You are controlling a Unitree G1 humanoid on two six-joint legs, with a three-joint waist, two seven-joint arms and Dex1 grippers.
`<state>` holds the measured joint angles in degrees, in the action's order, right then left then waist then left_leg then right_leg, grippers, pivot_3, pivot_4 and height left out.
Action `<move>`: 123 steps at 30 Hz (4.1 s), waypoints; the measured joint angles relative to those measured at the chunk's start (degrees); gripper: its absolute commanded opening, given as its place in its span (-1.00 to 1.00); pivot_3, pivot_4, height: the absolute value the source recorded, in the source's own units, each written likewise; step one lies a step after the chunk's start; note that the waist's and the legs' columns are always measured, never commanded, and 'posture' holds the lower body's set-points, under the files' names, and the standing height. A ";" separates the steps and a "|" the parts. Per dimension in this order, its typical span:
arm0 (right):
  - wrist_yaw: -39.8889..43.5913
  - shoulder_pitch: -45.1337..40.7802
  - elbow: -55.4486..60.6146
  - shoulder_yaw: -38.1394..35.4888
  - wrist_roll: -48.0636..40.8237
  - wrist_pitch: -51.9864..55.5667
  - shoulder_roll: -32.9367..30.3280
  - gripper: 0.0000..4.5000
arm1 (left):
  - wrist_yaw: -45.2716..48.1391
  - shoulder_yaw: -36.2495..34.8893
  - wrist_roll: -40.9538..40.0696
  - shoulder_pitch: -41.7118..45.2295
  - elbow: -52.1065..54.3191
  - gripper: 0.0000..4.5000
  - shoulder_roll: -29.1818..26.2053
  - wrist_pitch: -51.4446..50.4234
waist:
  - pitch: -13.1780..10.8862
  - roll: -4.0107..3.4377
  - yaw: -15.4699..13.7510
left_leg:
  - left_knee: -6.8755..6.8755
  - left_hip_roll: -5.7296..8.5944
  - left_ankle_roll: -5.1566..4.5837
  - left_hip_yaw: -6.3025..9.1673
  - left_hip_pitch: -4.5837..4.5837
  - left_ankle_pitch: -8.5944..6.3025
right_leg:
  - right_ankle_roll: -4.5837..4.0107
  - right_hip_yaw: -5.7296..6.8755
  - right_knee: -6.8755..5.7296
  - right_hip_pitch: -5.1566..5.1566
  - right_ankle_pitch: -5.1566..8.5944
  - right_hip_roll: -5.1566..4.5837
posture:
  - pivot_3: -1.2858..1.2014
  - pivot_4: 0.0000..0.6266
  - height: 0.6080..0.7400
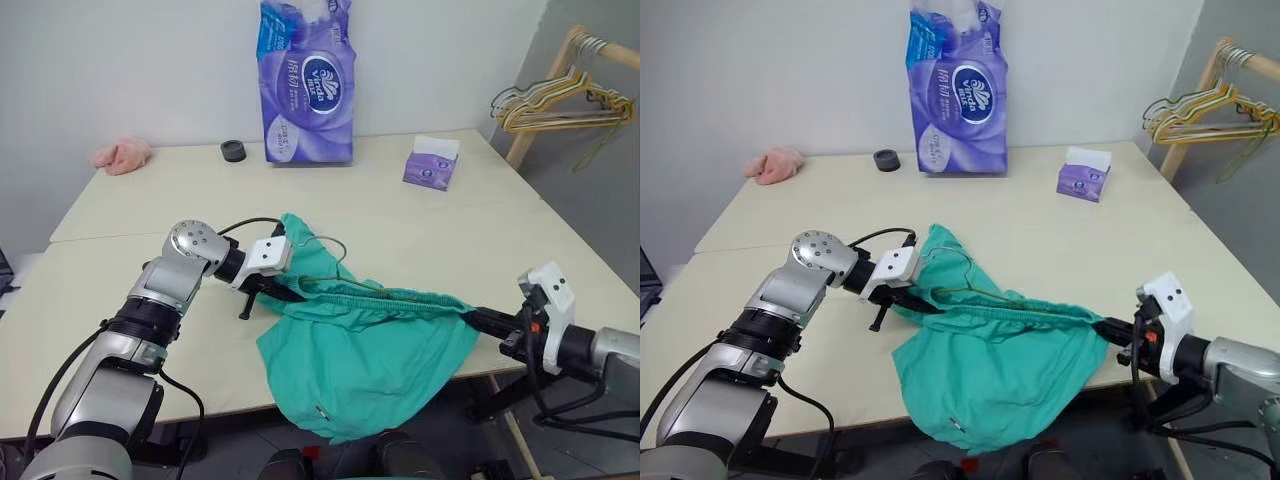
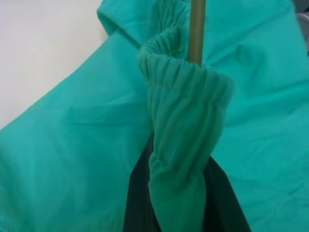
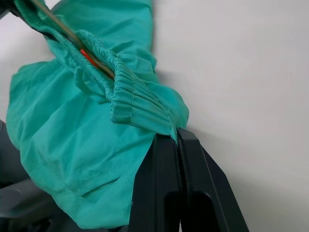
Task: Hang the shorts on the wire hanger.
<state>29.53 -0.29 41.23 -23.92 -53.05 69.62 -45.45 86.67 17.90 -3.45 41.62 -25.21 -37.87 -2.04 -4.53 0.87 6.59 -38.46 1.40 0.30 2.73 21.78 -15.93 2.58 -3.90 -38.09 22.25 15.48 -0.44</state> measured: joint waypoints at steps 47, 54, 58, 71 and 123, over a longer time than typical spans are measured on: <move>16.51 -18.82 -12.06 32.53 23.55 -15.15 -18.68 0.48 | -8.53 0.22 2.18 -2.44 2.68 -1.00 8.40 -1.30 | -0.03 -0.02 1.62 | 0.02 0.03 -0.03 0.01 0.08 -0.03 | -0.01 0.07 0.09 0.05 -0.01 -0.19 | -0.15 -0.82 1.00; 20.34 -26.90 -16.71 39.49 27.90 -16.47 -14.20 0.48 | -8.58 0.27 2.15 -2.78 3.25 -1.00 8.65 -1.59 | -0.03 -0.02 1.67 | 0.02 0.03 -0.03 0.05 0.08 -0.03 | -0.28 0.12 0.09 0.05 -0.17 -0.19 | -0.14 -0.83 1.00; 22.80 -28.25 -18.87 42.25 30.29 -16.98 -13.23 0.31 | -8.71 0.27 2.06 -2.85 3.40 -1.00 8.74 -2.34 | -0.03 -0.02 1.52 | 0.01 0.04 -0.03 0.07 0.10 -0.03 | -0.29 0.14 0.09 0.05 -0.18 -0.20 | -0.14 -0.84 1.00; 27.82 -29.62 -22.07 45.02 35.24 -19.21 -10.58 -0.99 | -10.01 -0.43 0.96 -3.20 4.48 -1.00 8.37 -4.40 | 0.00 -0.06 1.59 | 0.00 0.06 -0.03 0.12 0.08 -0.03 | -0.30 0.18 0.04 0.05 -0.18 -0.23 | -0.13 -0.87 1.00; 23.33 -8.37 -8.91 5.17 17.00 2.82 -14.34 -1.00 | -19.75 -17.53 -5.92 10.09 -20.48 0.98 7.21 0.40 | -0.10 0.09 1.96 | -0.25 0.29 -0.07 0.24 0.27 -0.06 | -0.23 0.44 0.00 0.03 -0.23 -0.57 | -0.21 -0.71 1.00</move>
<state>52.86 -8.66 32.32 -18.75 -36.05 72.44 -59.79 66.92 0.37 -9.37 51.71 -45.69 -30.66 -1.64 -4.62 0.96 8.55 -38.72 1.69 0.23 2.97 22.05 -16.00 2.35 -3.47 -38.09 22.28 15.25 -1.01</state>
